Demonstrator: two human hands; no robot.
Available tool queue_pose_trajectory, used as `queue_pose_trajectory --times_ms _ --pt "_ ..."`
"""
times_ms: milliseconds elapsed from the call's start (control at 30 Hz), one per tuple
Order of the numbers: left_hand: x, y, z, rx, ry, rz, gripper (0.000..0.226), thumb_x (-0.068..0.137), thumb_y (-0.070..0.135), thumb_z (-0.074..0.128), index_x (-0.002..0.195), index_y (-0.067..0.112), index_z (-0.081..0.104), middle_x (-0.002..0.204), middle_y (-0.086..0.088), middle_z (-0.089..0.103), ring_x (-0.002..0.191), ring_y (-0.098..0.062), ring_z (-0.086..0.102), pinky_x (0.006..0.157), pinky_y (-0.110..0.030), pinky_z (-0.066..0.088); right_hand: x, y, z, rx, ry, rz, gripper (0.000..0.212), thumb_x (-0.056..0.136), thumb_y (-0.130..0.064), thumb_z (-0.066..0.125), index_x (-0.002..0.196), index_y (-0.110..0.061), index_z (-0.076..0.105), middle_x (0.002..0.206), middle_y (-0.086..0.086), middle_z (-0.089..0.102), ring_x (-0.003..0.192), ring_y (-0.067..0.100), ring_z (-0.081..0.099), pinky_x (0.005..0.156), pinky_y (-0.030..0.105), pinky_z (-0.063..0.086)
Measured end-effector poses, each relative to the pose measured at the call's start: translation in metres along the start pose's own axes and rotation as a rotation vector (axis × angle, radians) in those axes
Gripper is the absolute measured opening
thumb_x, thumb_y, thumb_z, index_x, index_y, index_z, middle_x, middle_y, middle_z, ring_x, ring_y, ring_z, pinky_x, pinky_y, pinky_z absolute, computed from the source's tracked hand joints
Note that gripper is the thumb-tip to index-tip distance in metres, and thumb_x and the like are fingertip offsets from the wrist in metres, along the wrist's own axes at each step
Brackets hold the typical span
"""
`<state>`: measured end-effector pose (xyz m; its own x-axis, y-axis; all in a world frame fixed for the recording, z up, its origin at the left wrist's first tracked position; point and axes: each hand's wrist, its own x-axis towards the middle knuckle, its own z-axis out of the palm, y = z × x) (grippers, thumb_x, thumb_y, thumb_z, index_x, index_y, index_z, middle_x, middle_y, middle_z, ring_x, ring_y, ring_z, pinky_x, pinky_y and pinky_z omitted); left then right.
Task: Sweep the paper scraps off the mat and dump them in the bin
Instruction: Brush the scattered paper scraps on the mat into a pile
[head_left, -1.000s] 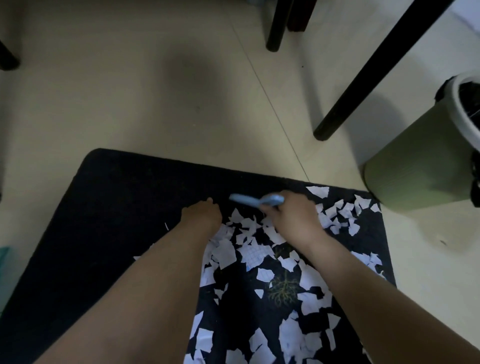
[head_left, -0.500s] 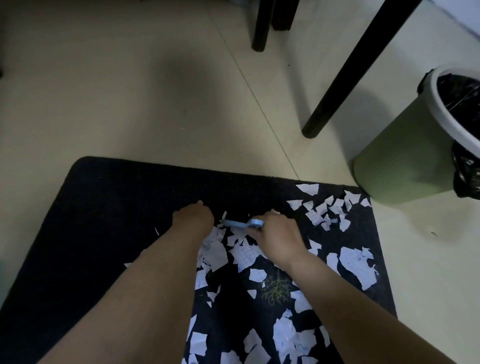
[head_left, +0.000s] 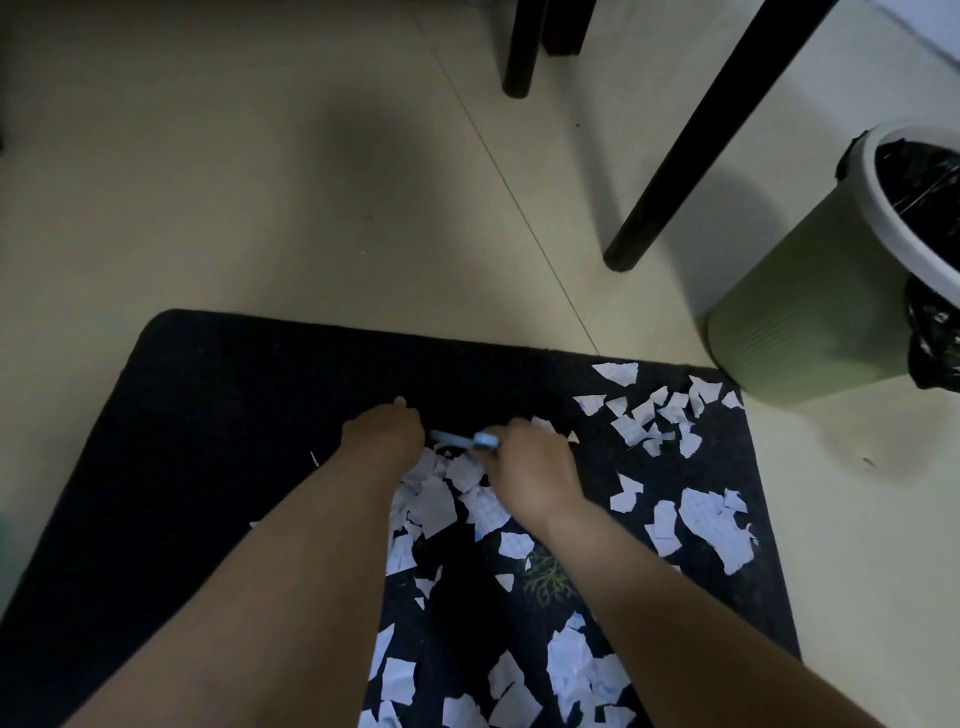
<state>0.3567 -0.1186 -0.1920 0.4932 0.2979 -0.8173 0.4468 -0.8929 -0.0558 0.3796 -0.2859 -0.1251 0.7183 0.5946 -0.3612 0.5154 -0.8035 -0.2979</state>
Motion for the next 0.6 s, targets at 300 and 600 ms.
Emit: queue_pose_trajectory --times_ms 300,600 --pt "-0.008 -0.001 -0.002 0.032 -0.018 0.039 0.075 0.099 0.02 0.047 0.155 0.015 -0.002 0.161 -0.006 -0.007 0.145 -0.03 0.02 0.116 -0.046 0.028 -0.031 0.008 -0.024 0.197 0.123 0.123 0.028 0.094 -0.041 0.05 0.106 -0.021 0.066 0.074 -0.005 0.055 0.055 0.008 0.047 0.048 0.018 0.03" --pt "-0.023 0.043 -0.036 -0.058 0.136 0.037 0.015 0.092 0.01 0.053 0.099 0.009 0.067 0.094 -0.004 0.059 0.078 -0.016 0.056 0.068 -0.026 0.048 -0.013 0.051 -0.057 0.1 0.238 0.273 0.03 0.095 -0.037 0.05 0.099 -0.01 0.065 0.089 0.009 0.064 0.083 0.027 0.061 0.065 0.031 0.039"
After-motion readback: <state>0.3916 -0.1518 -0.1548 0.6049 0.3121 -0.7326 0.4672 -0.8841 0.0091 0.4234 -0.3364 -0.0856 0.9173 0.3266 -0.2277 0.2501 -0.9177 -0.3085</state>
